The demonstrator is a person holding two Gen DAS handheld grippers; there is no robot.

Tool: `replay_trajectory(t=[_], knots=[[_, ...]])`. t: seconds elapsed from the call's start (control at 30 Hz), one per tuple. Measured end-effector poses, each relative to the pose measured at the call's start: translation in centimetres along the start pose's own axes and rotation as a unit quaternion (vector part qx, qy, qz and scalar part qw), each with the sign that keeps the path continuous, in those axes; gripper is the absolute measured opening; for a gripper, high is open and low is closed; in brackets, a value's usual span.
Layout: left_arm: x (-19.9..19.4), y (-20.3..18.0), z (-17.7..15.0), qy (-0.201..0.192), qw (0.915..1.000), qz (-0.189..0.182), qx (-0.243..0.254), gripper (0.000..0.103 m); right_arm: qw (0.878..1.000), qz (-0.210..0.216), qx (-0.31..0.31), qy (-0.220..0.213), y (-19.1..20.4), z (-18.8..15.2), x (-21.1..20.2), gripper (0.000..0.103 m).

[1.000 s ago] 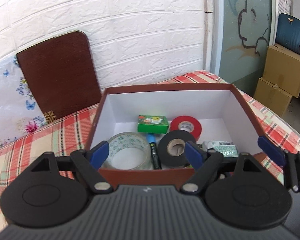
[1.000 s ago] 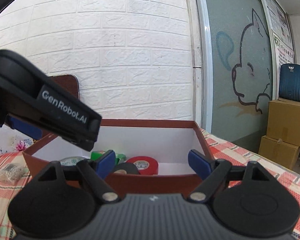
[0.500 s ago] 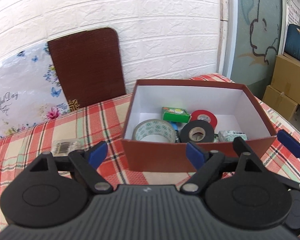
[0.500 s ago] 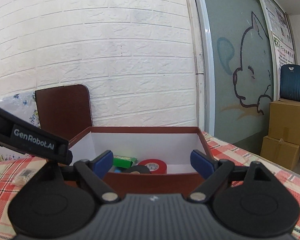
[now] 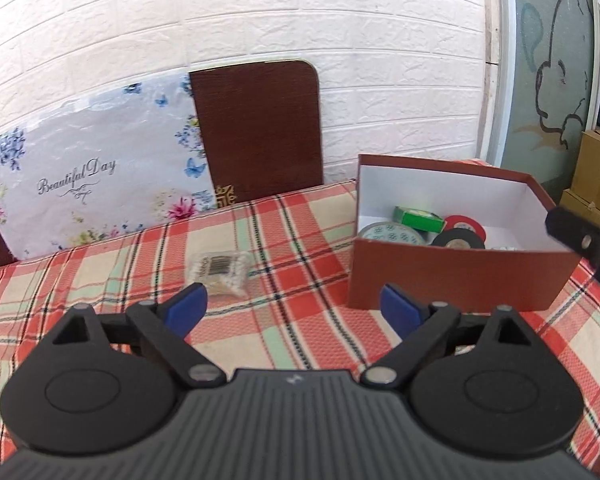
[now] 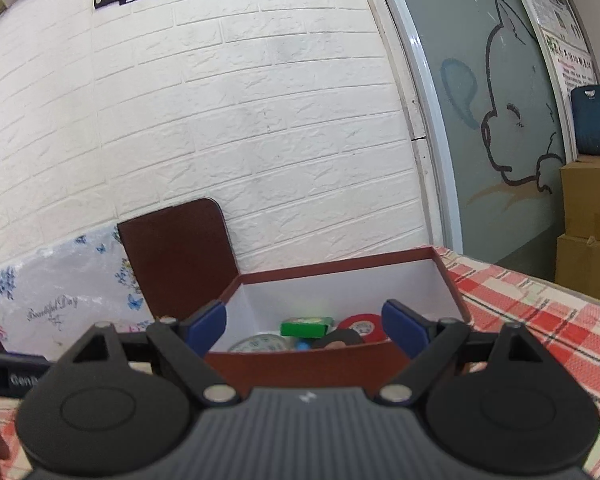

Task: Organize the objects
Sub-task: 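Move the left tool back to the clear bag of cotton swabs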

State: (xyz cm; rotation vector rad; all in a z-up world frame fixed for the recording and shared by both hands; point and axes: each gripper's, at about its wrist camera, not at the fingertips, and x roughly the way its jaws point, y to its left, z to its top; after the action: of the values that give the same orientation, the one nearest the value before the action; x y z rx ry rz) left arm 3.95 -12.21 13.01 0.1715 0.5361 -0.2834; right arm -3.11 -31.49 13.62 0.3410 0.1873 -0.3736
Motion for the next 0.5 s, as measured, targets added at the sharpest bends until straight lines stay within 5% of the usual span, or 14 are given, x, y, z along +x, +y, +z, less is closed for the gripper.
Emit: replay_trajectory(t=[0.27,0.5], knots=[[-0.3,1.3,-1.7,0.012,0.9999,-0.008,-0.008,0.097,0.999,0.039,0.027,0.015,1.8,-0.7,-2.1,0.089],[-0.8,1.4,-2.4,0.004,0.9998,-0.019,-0.003,0.1,0.998,0.03,0.053,0.032,1.7,-0.8,-2.1,0.089]])
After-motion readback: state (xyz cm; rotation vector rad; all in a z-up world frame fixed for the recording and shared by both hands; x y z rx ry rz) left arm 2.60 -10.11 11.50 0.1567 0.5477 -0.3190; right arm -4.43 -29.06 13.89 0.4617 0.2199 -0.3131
